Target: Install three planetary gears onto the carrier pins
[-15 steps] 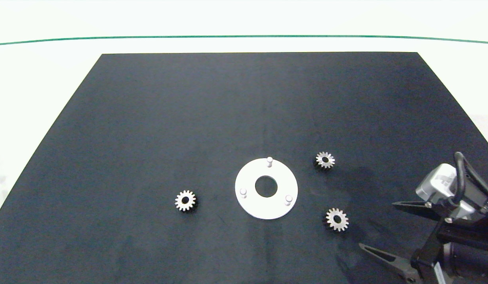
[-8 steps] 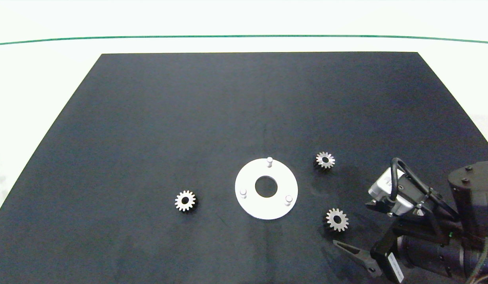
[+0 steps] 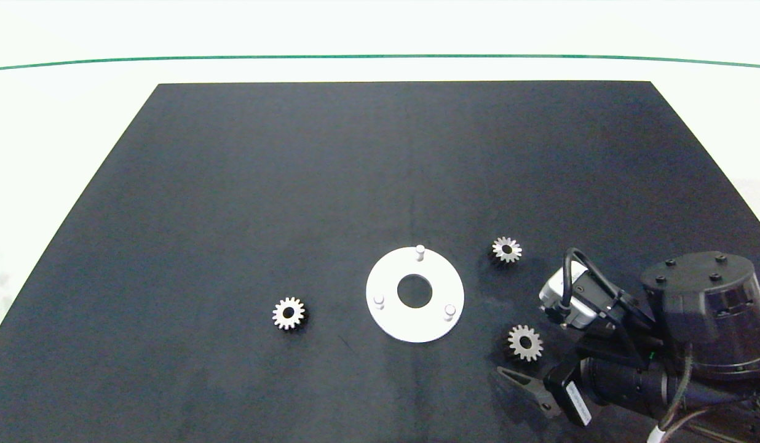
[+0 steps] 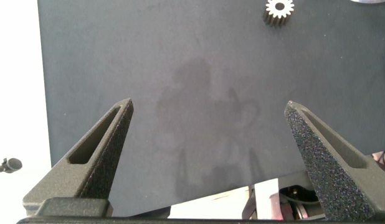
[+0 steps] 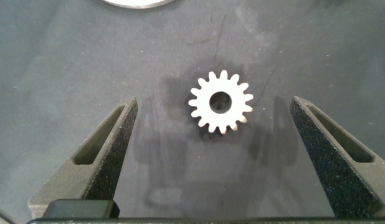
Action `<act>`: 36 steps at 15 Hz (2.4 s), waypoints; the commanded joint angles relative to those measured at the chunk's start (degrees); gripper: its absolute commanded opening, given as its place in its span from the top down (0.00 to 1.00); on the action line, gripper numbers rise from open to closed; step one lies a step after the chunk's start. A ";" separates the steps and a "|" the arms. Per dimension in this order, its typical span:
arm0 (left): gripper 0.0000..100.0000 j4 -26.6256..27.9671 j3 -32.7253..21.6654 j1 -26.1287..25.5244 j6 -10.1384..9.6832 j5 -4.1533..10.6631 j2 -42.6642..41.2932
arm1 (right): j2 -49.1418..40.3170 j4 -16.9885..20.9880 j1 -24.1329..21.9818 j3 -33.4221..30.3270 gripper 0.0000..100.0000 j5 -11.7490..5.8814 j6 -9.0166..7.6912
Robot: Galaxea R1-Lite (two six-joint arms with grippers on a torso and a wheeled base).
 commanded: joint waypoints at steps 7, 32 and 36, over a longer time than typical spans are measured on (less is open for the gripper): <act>0.00 0.05 -0.48 -0.17 0.10 -0.03 -0.02 | 2.60 -0.18 -0.91 -1.26 0.12 -0.75 0.01; 0.00 0.14 -0.92 -0.43 0.10 -0.12 -0.11 | 5.68 -2.20 -1.08 -2.13 0.61 -0.75 0.01; 0.00 0.14 -0.92 -0.52 0.10 -0.12 -0.11 | 6.03 -2.20 -1.08 -2.13 0.70 -0.84 -0.08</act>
